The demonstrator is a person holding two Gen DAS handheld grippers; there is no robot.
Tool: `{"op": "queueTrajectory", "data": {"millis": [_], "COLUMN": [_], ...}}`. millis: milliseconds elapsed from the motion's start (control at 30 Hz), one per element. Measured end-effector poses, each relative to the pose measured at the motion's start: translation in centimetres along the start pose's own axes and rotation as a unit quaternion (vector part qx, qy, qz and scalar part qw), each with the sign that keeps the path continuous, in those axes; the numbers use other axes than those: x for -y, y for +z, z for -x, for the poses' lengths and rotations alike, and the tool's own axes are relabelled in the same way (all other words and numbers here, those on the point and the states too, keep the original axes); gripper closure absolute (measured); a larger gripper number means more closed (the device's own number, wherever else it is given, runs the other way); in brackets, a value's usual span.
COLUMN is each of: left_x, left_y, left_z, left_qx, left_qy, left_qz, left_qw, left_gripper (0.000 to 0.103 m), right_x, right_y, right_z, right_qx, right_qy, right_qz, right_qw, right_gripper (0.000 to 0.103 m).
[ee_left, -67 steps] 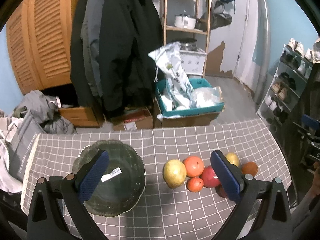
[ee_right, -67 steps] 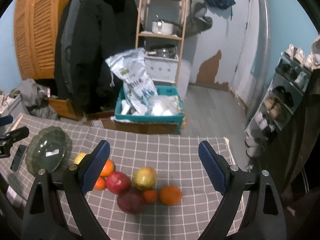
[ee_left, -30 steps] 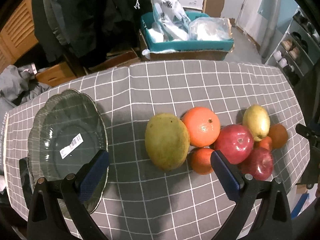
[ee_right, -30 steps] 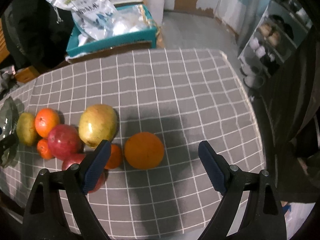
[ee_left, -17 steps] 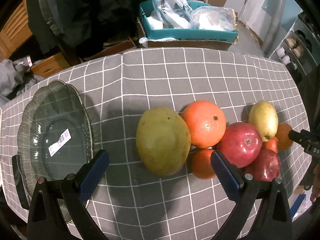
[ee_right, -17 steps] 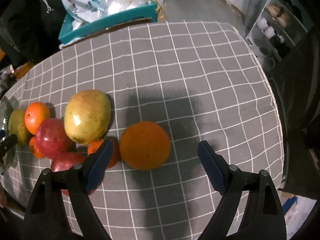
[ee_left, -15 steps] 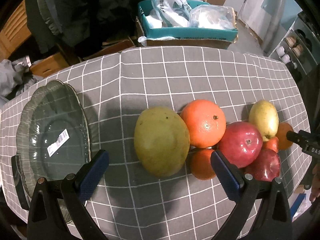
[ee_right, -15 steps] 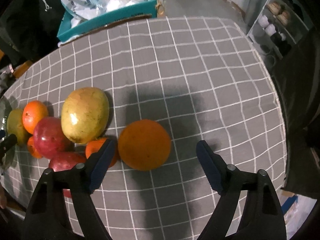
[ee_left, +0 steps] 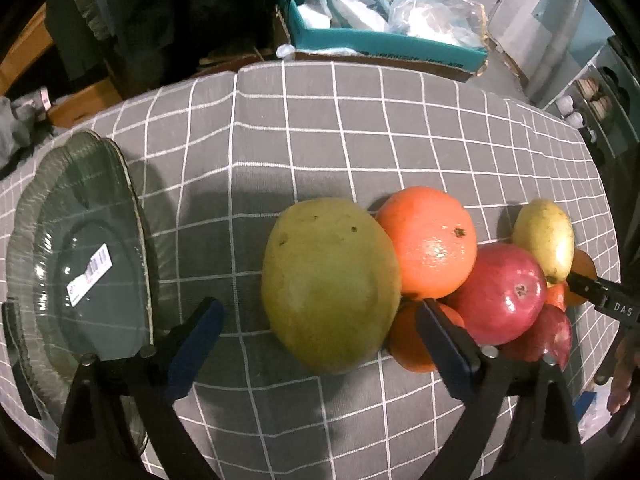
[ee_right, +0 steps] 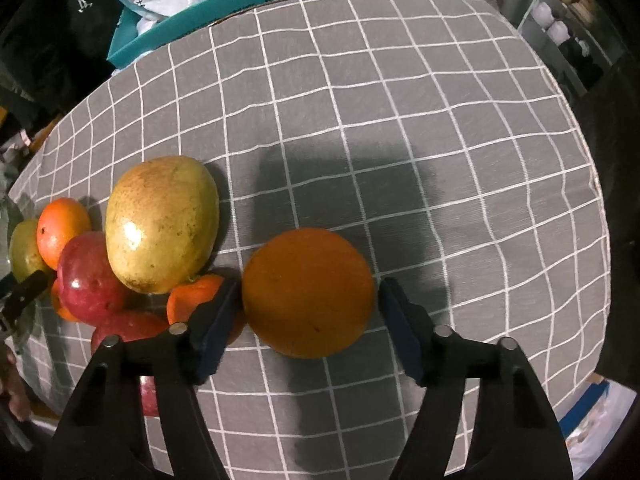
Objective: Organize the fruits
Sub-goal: 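Close the left tool on the mango while the right tool grasps the large orange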
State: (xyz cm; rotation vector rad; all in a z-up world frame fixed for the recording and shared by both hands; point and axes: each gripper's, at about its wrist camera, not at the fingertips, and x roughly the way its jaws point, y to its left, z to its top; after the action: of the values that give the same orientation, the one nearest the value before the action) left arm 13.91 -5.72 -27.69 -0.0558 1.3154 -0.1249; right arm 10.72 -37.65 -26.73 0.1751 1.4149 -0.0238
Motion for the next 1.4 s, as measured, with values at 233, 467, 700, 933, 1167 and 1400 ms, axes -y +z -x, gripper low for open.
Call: {"op": "queueTrajectory", "data": {"millis": [233, 467, 700, 933, 1167, 1400], "left_x": [-0.3, -0.1, 0.4, 0.3, 0.7, 1.0], "left_y": [0.3, 0.6, 0.7, -0.2, -1.0, -1.3], "left_z": [-0.6, 0.0, 0.6, 0.7, 1.9, 4.4], "left_qx": [0.002, 0.022, 0.033, 0.037, 0.049, 0.078], "left_qy": [-0.005, -0.011, -0.014, -0.012, -0.010, -0.012], "left_qz": [-0.007, -0.008, -0.018, -0.016, -0.020, -0.025], "left_qw": [1.0000, 0.9997, 0.9992, 0.9991, 0.9985, 0.9966], "left_gripper": [0.020, 0.034, 0.038, 0.038, 0.038, 0.038], "right_x": [-0.1, -2.3, -4.2, -5.0, -4.8, -5.3], "right_y": [0.2, 1.2, 2.4, 2.6, 1.4, 0.7], "right_z": [0.2, -0.5, -0.5, 0.9, 3.6, 6.1], "right_qx": [0.009, 0.027, 0.057, 0.088, 0.120, 0.152], "right_qy": [-0.010, -0.041, -0.058, -0.068, -0.065, -0.055], "right_qz": [0.010, 0.039, 0.059, 0.082, 0.095, 0.099], "right_qw": [1.000, 0.998, 0.995, 0.990, 0.986, 0.982], "right_gripper": [0.038, 0.039, 0.039, 0.039, 0.040, 0.040]}}
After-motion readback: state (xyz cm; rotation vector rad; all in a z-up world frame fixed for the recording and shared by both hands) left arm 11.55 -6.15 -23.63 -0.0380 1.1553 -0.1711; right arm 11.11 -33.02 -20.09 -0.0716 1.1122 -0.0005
